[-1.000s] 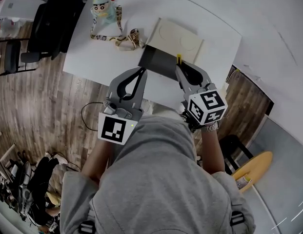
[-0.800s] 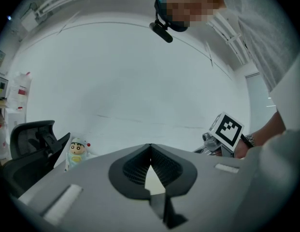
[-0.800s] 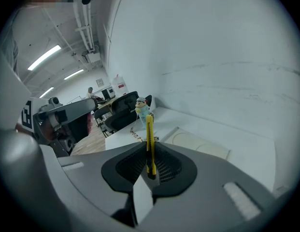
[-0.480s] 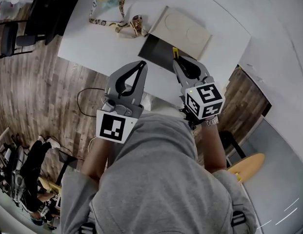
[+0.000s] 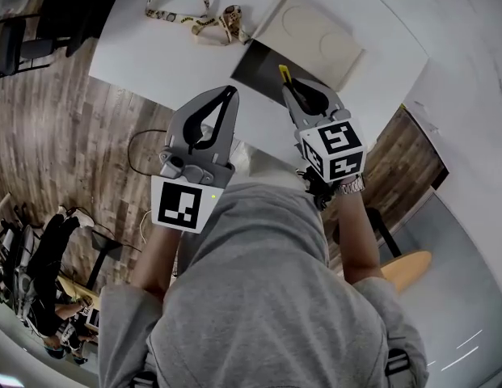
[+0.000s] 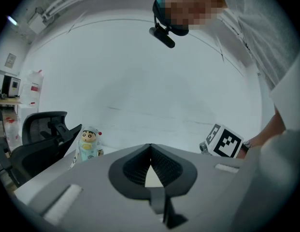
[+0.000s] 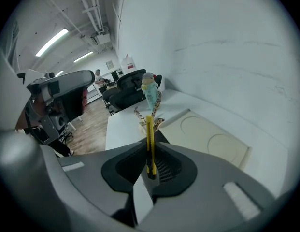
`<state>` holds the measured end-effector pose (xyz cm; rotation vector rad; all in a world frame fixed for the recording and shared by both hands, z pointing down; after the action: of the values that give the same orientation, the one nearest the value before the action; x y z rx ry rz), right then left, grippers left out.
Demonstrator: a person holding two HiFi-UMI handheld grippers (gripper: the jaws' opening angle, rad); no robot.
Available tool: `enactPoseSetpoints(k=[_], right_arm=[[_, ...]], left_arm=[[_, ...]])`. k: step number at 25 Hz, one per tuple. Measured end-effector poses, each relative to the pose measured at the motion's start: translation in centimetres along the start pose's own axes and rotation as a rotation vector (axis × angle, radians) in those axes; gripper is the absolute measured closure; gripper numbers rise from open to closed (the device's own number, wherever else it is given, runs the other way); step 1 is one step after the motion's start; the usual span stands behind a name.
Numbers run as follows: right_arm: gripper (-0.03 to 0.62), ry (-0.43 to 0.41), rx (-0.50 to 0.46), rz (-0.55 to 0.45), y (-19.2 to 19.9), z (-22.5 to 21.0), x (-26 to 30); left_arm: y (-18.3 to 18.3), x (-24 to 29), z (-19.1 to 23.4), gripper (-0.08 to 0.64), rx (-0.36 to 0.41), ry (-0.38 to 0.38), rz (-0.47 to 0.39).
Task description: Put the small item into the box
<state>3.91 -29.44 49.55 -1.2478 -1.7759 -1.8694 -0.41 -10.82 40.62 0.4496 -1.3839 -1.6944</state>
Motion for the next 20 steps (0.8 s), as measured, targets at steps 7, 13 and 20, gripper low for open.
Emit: enactPoseSetpoints(k=[7, 13, 20], right_arm=[[0.526, -0.027, -0.016, 0.065, 1.4, -0.2, 2.3], [0.526, -0.039, -0.035, 0.126, 2.7, -0.6, 4.0], [0.526, -0.035, -0.021, 0.187, 3.7, -1.5, 5.6]], left_arm=[[0.6, 0.0, 0.9, 0.557, -0.012, -0.035, 0.000], [0.9, 0.3, 1.3, 0.557, -0.026, -0.045, -0.003], [1.1, 0.4, 2.0, 0.557, -0.041, -0.063, 0.002]])
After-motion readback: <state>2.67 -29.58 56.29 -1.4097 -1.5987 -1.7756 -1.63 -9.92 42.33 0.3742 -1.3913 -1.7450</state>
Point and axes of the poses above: the fingertips, and each gripper's own axes: x forward along the fingers, z to its left, y out of its underside, the point moved 8 cm from there along -x, backward along the fingers, and after that the axes turned 10 degrees about -x, right-handed, at the moved point
